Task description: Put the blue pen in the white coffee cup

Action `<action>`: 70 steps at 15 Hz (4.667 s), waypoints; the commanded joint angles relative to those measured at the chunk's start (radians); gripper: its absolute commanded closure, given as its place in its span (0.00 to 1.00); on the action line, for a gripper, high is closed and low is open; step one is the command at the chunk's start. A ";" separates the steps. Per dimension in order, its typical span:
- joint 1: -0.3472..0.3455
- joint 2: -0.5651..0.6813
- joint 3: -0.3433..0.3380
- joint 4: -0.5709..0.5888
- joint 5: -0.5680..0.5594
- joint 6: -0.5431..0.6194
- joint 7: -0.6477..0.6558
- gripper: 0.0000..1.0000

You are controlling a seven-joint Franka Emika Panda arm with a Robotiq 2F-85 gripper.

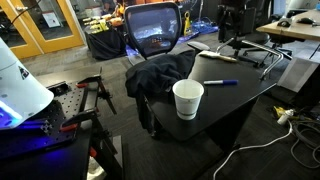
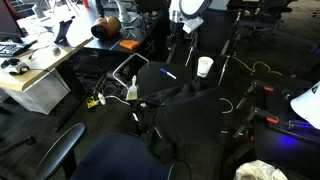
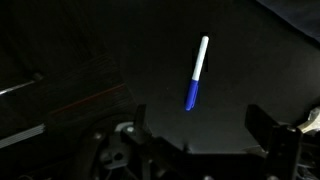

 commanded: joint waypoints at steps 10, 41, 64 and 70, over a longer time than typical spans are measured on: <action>0.002 0.362 0.008 0.352 0.030 -0.057 0.007 0.00; -0.011 0.482 0.007 0.495 0.061 -0.129 0.021 0.96; 0.029 -0.231 0.037 -0.163 0.012 -0.090 -0.140 0.84; 0.044 -0.235 0.020 -0.188 -0.021 -0.041 -0.058 0.96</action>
